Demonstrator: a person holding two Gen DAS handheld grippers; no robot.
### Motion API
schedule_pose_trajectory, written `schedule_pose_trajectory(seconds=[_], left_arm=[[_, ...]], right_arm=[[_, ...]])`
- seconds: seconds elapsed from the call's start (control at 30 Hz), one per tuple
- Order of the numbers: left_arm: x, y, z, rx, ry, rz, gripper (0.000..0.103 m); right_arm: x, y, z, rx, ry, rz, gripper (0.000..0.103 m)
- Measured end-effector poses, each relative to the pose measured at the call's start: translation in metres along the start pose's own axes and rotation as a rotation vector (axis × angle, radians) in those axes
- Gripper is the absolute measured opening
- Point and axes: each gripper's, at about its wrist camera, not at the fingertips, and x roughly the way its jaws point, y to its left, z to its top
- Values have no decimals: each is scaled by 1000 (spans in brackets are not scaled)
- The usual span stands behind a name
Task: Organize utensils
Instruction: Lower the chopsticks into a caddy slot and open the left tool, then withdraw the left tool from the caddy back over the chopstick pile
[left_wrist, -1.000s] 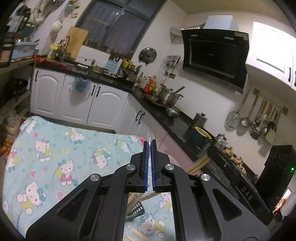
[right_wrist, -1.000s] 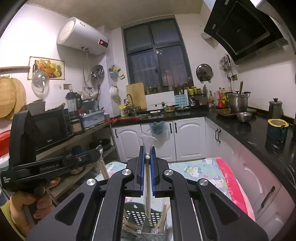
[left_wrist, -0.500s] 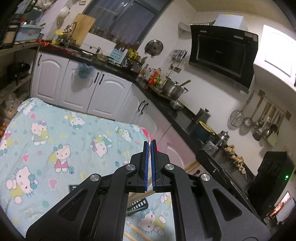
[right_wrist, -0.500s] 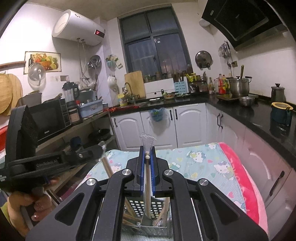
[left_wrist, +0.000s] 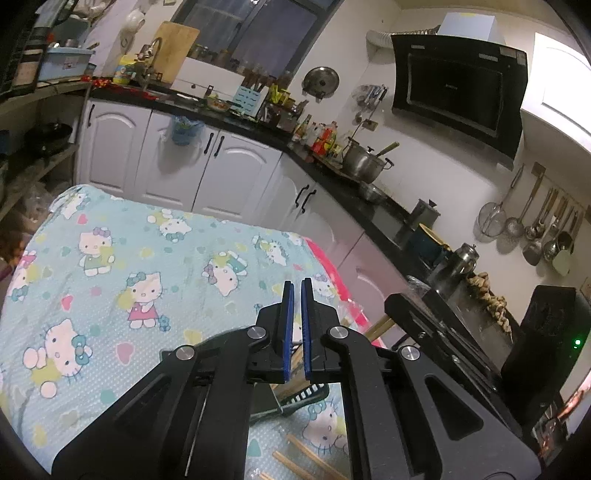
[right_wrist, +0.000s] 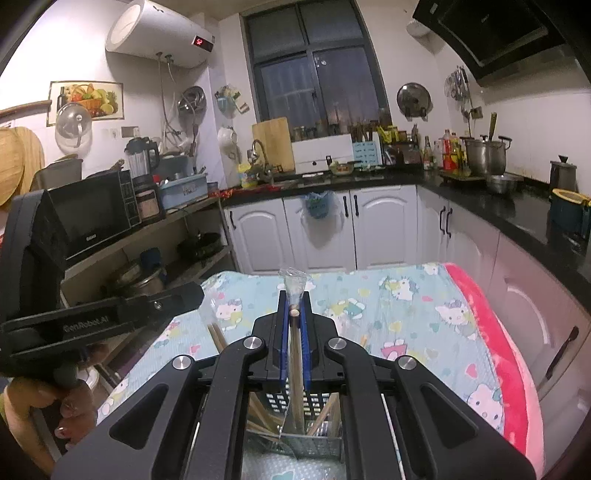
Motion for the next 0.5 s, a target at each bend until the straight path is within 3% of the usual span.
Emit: schedule_pose_trajectory(seconds=[0.07, 0.1, 0.13, 0.17, 0.5], left_arm=[[-2, -4, -1, 23, -1, 16, 5], [-3, -5, -1, 28, -1, 23, 10], [-5, -5, -2, 28, 0, 23, 21], [-7, -5, -2, 30, -4, 27, 31], [-44, -9, 3, 19, -82, 45, 66]], right_arm=[[1, -2, -2, 10, 13, -5, 12], [2, -4, -4, 18, 22, -9, 26], [0, -5, -5, 26, 24, -12, 41], [-3, -8, -6, 36, 17, -16, 43], [-30, -19, -8, 55, -5, -15, 52]])
